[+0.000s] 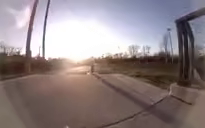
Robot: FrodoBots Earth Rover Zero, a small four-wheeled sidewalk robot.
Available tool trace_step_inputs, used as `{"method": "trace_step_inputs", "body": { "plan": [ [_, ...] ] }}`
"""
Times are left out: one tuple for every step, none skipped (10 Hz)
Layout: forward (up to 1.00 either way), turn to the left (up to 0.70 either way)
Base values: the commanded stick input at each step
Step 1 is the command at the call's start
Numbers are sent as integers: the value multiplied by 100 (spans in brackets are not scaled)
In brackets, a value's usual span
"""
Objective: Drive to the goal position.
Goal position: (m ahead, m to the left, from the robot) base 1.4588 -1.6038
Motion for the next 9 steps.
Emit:
{"method": "trace_step_inputs", "body": {
  "plan": [
    [70, -14],
    [70, -14],
    [70, -14],
    [70, -14],
    [70, -14],
    [70, -14],
    [70, -14],
    [70, -14],
    [70, -14]
  ]
}}
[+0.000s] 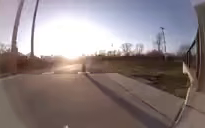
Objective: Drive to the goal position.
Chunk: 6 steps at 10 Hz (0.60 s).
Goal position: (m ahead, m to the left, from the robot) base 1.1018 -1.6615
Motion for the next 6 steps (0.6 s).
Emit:
{"method": "trace_step_inputs", "body": {
  "plan": [
    [70, -14],
    [70, -14],
    [70, -14],
    [70, -14],
    [70, -14],
    [70, -14]
  ]
}}
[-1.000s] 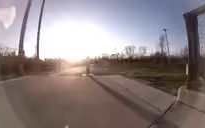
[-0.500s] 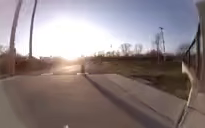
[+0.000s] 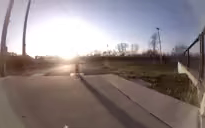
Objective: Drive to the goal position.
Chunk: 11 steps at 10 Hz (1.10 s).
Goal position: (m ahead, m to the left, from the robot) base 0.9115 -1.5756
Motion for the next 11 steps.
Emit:
{"method": "trace_step_inputs", "body": {
  "plan": [
    [70, -14],
    [70, -14],
    [70, -14],
    [70, -14],
    [70, -14],
    [70, -14],
    [70, -14],
    [24, -51],
    [0, -70],
    [0, -70],
    [0, -70]
  ]
}}
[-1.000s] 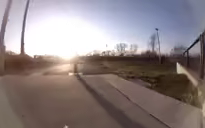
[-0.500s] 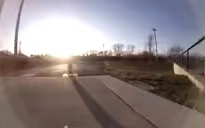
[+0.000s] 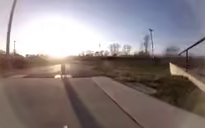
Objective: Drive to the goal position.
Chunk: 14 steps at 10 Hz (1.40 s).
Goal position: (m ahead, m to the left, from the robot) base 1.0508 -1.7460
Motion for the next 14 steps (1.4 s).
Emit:
{"method": "trace_step_inputs", "body": {
  "plan": [
    [0, -70],
    [0, -70],
    [0, -70],
    [0, -70],
    [0, -70],
    [0, -70],
    [0, -70],
    [0, -70],
    [0, -70],
    [0, -70],
    [0, -70],
    [0, -70],
    [0, -70],
    [0, -70]
  ]
}}
